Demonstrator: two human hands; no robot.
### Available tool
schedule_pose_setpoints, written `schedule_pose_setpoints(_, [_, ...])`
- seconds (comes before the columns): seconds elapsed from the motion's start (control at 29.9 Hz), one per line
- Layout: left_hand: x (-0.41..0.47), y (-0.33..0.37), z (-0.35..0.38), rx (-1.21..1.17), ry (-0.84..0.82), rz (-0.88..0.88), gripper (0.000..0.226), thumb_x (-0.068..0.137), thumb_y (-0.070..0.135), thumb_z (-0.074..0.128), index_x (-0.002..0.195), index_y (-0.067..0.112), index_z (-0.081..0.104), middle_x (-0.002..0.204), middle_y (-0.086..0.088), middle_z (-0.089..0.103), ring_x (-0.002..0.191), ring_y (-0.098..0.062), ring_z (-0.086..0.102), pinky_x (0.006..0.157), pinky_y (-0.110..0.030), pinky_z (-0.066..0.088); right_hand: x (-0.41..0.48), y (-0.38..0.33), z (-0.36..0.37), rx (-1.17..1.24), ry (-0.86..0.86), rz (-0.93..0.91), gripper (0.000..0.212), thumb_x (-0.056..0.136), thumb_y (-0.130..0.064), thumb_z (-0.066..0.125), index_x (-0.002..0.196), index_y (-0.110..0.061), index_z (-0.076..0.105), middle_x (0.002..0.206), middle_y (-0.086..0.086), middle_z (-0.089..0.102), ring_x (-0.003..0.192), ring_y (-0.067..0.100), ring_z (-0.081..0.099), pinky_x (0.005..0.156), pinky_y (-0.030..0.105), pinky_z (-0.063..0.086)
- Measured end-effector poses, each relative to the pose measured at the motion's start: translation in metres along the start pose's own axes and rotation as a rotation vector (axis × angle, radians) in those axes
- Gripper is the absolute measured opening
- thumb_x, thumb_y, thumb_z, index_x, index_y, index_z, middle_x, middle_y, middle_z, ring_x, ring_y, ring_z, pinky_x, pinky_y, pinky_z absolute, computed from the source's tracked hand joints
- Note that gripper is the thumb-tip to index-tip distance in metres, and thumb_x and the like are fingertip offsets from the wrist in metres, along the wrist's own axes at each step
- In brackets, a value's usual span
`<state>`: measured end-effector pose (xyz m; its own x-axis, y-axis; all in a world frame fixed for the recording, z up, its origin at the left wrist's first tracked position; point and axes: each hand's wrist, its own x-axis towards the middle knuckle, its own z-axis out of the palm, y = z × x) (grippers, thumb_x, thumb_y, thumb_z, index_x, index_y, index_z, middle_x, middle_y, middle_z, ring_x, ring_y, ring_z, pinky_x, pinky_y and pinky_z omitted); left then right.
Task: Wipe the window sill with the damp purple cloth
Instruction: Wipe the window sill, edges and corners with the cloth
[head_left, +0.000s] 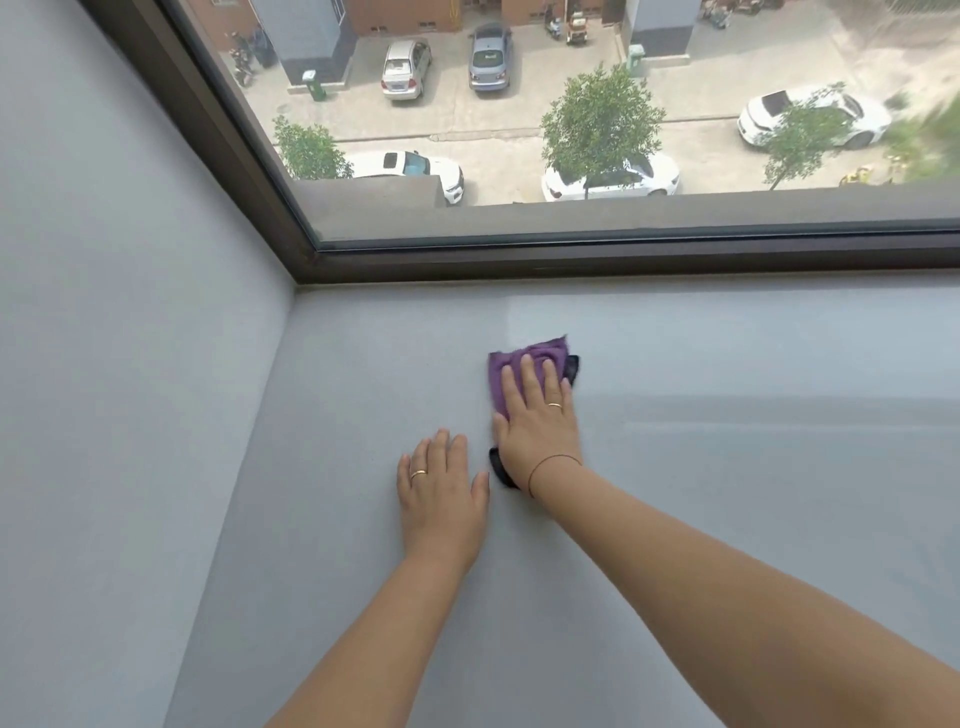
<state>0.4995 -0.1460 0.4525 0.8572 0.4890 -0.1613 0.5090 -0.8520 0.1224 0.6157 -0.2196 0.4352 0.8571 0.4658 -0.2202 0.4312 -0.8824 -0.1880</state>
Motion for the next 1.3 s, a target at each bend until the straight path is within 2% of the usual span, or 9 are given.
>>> schedule_pose_setpoints(0.07, [0.004, 0.003, -0.003, -0.011, 0.030, -0.004, 0.051, 0.097, 0.041, 0.035, 0.144, 0.020, 0.027, 0.154, -0.002, 0.024, 0.142, -0.020, 0.019, 0.118, -0.037, 0.008, 0.002, -0.008, 0.000, -0.017, -0.057, -0.207, 0.059, 0.099, -0.043, 0.019, 0.151, -0.027, -0.003, 0.160, 0.000, -0.013, 0.146, 0.023, -0.018, 0.116, 0.039, -0.014])
schedule_pose_setpoints(0.17, [0.014, 0.005, -0.005, -0.025, 0.009, 0.014, 0.057, 0.098, 0.043, 0.029, 0.149, 0.018, 0.017, 0.159, -0.002, 0.011, 0.146, -0.018, 0.007, 0.118, -0.037, 0.001, 0.014, 0.018, -0.007, -0.057, -0.069, -0.362, 0.057, 0.099, -0.047, 0.017, 0.151, -0.030, -0.002, 0.160, -0.004, -0.011, 0.146, 0.017, -0.015, 0.118, 0.036, -0.012])
schedule_pose_setpoints(0.33, [0.029, 0.006, -0.002, -0.013, -0.072, 0.108, 0.063, 0.099, 0.044, 0.022, 0.151, 0.019, -0.003, 0.159, 0.000, -0.013, 0.146, -0.019, -0.013, 0.117, -0.040, -0.010, 0.042, 0.085, -0.031, -0.046, -0.021, -0.029, 0.058, 0.100, -0.045, 0.018, 0.151, -0.026, -0.003, 0.160, -0.001, -0.012, 0.147, 0.019, -0.014, 0.119, 0.036, -0.008])
schedule_pose_setpoints(0.5, [0.035, 0.011, 0.004, -0.025, -0.106, 0.138, 0.065, 0.099, 0.048, 0.019, 0.150, 0.021, -0.010, 0.158, 0.000, -0.020, 0.145, -0.019, -0.018, 0.117, -0.040, -0.012, 0.052, 0.055, -0.026, 0.006, 0.024, 0.236, 0.060, 0.100, -0.042, 0.020, 0.151, -0.021, -0.003, 0.160, 0.005, -0.013, 0.146, 0.027, -0.014, 0.118, 0.042, -0.008])
schedule_pose_setpoints(0.63, [0.037, 0.014, 0.010, -0.014, -0.089, 0.132, 0.067, 0.098, 0.049, 0.021, 0.149, 0.022, -0.014, 0.157, 0.000, -0.021, 0.145, -0.021, -0.018, 0.116, -0.040, -0.011, 0.059, 0.002, -0.016, 0.007, -0.020, -0.048, 0.060, 0.099, -0.042, 0.021, 0.151, -0.024, -0.002, 0.160, 0.004, -0.012, 0.146, 0.027, -0.016, 0.116, 0.041, -0.011])
schedule_pose_setpoints(0.77, [0.037, 0.010, 0.012, -0.025, -0.071, 0.145, 0.068, 0.097, 0.052, 0.019, 0.147, 0.025, -0.017, 0.155, 0.004, -0.025, 0.144, -0.019, -0.021, 0.116, -0.038, -0.014, 0.076, 0.017, -0.019, -0.032, -0.060, -0.293, 0.056, 0.100, -0.044, 0.019, 0.151, -0.030, 0.002, 0.160, -0.003, -0.007, 0.147, 0.019, -0.011, 0.118, 0.037, -0.009])
schedule_pose_setpoints(0.94, [0.038, 0.011, 0.009, -0.036, -0.097, 0.155, 0.067, 0.098, 0.052, 0.018, 0.145, 0.025, -0.019, 0.154, 0.003, -0.028, 0.143, -0.022, -0.025, 0.113, -0.039, -0.019, 0.100, 0.080, -0.037, 0.034, 0.057, 0.139, 0.057, 0.099, -0.041, 0.021, 0.152, -0.024, 0.005, 0.161, 0.002, -0.003, 0.147, 0.023, -0.006, 0.118, 0.040, -0.005])
schedule_pose_setpoints(1.07, [0.040, 0.012, 0.005, -0.026, -0.134, 0.148, 0.067, 0.098, 0.051, 0.018, 0.147, 0.023, -0.019, 0.154, 0.001, -0.028, 0.142, -0.022, -0.026, 0.115, -0.041, -0.016, 0.110, 0.037, -0.033, 0.068, 0.057, 0.357, 0.064, 0.098, -0.043, 0.026, 0.151, -0.016, 0.003, 0.160, 0.011, -0.005, 0.146, 0.031, -0.008, 0.118, 0.044, -0.006])
schedule_pose_setpoints(1.3, [0.043, 0.014, 0.003, -0.037, -0.155, 0.146, 0.068, 0.099, 0.049, 0.022, 0.148, 0.021, -0.016, 0.157, 0.000, -0.021, 0.144, -0.023, -0.021, 0.114, -0.043, -0.016, 0.118, -0.039, -0.022, 0.011, -0.120, -0.238, 0.057, 0.098, -0.046, 0.022, 0.151, -0.032, 0.004, 0.160, 0.002, -0.009, 0.146, 0.026, -0.013, 0.117, 0.042, -0.010])
